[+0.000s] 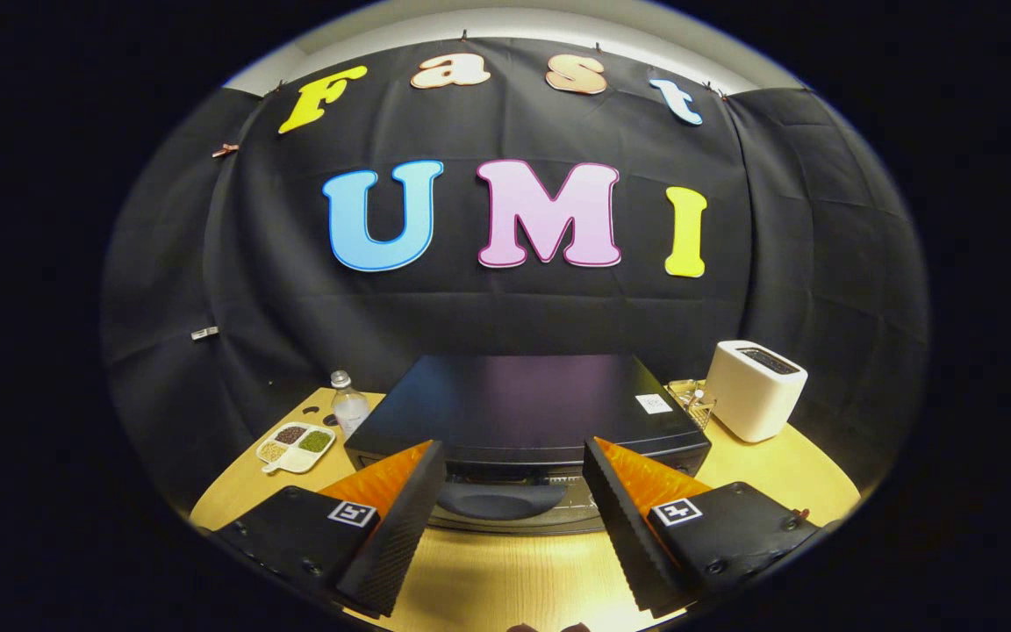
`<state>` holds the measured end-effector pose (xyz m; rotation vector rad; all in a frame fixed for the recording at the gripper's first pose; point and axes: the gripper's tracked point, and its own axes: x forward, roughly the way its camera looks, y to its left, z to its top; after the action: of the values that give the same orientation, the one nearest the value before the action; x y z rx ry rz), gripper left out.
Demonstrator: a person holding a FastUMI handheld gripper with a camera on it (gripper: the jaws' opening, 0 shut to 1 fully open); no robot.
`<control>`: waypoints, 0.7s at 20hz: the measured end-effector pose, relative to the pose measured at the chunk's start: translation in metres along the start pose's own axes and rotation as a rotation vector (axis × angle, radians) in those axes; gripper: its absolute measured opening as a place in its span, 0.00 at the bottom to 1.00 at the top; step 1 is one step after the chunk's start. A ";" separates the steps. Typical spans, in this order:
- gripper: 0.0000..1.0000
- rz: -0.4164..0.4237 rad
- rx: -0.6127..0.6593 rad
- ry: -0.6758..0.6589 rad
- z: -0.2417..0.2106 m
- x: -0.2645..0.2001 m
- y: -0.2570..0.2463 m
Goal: Open the toaster oven, put the food inside, and close the toaster oven door.
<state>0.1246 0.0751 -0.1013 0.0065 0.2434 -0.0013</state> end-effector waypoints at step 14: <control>0.98 -0.022 -0.021 0.099 -0.044 0.039 0.010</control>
<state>0.1523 0.0854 -0.1535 -0.0173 0.3426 -0.0204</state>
